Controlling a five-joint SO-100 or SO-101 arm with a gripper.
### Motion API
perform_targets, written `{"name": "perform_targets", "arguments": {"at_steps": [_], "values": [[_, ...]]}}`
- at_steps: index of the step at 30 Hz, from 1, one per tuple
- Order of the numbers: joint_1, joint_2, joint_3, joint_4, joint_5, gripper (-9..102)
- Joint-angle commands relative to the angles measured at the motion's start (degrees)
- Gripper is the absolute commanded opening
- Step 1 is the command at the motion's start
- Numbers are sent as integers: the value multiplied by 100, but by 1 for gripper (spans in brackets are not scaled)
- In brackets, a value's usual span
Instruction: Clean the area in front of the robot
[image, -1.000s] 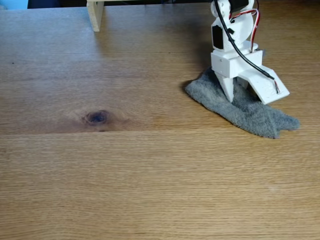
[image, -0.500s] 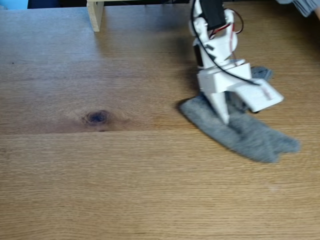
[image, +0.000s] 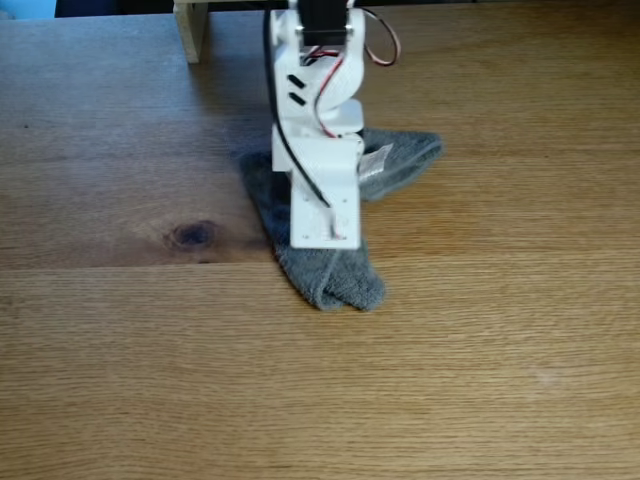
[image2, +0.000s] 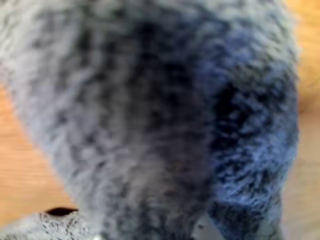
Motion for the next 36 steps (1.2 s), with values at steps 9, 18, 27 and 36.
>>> {"name": "perform_targets", "arguments": {"at_steps": [9,18,27,36], "values": [[-2646,220,-97,-501,316,0],[-905,431,-105,-650,-404,0],[703,1960,-105,404,-817,0],[1652,3964,-97,1485,-826,0]]}}
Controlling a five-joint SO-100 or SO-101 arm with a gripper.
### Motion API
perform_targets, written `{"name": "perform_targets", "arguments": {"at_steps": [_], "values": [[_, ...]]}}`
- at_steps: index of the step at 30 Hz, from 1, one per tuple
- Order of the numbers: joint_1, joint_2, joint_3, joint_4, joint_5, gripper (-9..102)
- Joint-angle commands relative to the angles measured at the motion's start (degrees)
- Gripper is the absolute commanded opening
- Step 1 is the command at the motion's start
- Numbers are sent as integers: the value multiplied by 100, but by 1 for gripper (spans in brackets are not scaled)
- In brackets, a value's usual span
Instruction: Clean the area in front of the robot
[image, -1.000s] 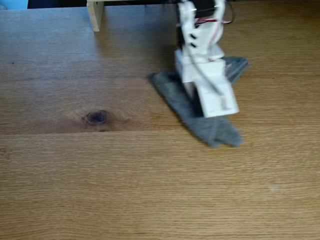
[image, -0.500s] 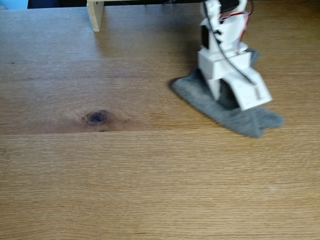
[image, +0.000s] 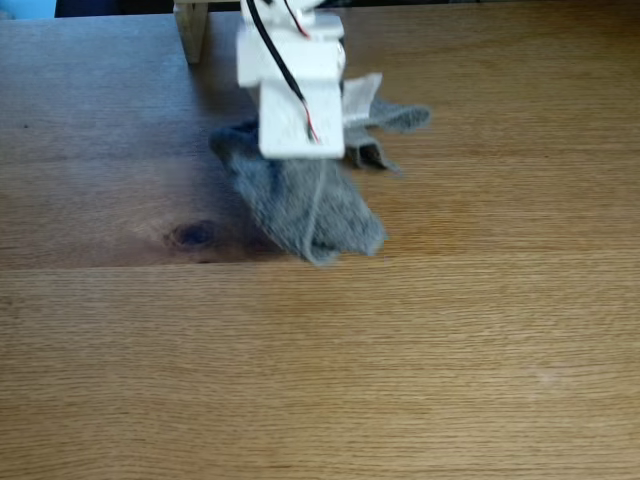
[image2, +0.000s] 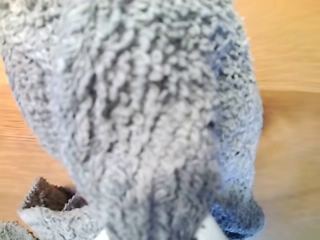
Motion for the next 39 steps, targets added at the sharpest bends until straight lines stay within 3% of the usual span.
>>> {"name": "perform_targets", "arguments": {"at_steps": [1,6,9,17,21,23,26,31,39], "values": [[923,1441,-114,606,-53,0],[2101,1318,-97,1679,-35,0],[2716,1125,97,1793,-457,0],[3902,360,2065,527,-2496,0],[4228,352,3120,-281,-2856,0],[4271,413,3498,-738,-2856,0],[4201,642,3788,-1283,-2610,12],[3876,1072,3656,-1433,-2127,31],[2514,2294,3296,-1028,-1538,25]]}}
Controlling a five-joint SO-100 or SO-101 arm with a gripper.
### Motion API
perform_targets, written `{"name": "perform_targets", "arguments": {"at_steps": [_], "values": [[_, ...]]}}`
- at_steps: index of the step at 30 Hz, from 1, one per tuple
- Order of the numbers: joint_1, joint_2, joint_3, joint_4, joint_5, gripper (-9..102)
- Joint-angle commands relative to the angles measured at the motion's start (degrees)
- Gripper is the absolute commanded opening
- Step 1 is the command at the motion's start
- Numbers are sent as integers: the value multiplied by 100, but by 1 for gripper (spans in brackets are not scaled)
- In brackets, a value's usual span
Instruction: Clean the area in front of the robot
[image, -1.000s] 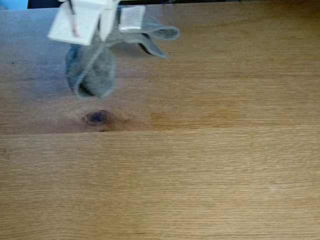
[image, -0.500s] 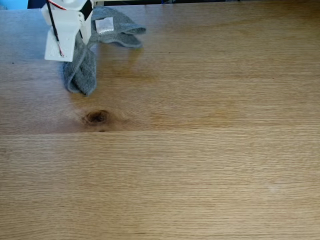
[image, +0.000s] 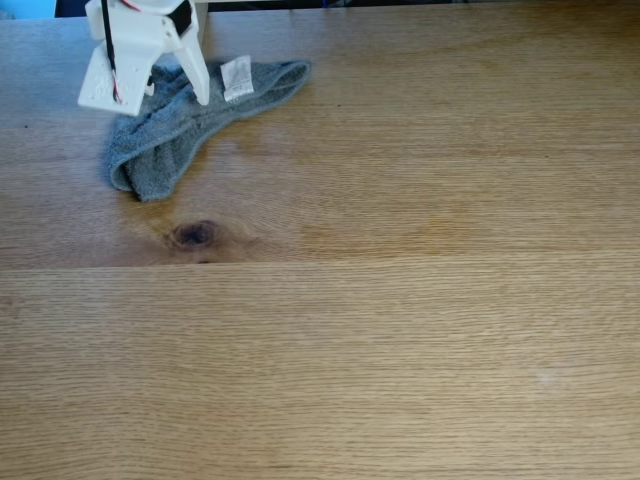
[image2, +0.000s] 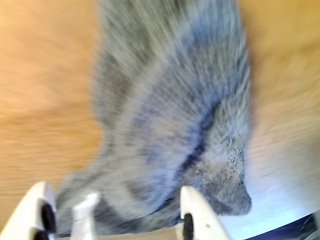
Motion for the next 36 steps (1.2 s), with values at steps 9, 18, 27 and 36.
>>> {"name": "perform_targets", "arguments": {"at_steps": [9,18,27,36], "values": [[-3006,1529,-571,105,1055,6],[-4122,2021,-562,-141,1811,0],[-4078,3234,-527,1222,3560,0],[-3990,5730,2303,536,3190,0]]}}
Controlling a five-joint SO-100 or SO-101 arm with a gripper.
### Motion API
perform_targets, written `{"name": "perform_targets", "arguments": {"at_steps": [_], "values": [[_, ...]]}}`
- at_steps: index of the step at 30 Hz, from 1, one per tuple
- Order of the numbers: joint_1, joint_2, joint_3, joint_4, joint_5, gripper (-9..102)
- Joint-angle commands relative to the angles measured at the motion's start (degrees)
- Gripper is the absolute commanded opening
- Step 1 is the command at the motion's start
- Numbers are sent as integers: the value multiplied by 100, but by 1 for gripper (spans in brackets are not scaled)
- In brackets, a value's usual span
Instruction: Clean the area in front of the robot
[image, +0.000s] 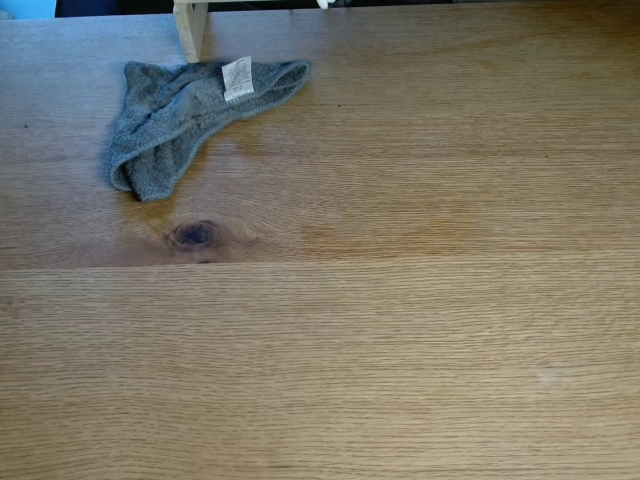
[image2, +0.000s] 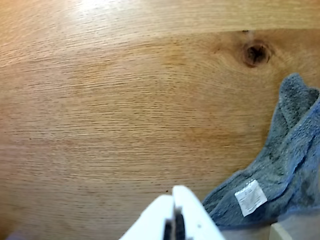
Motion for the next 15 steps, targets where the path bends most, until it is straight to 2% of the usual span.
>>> {"name": "perform_targets", "arguments": {"at_steps": [1,5,8,15], "values": [[0,1740,1652,-545,-229,0],[-246,3621,3788,-861,-448,0],[26,4588,4957,-1090,-747,0],[-9,5520,5827,-606,-1020,0]]}}
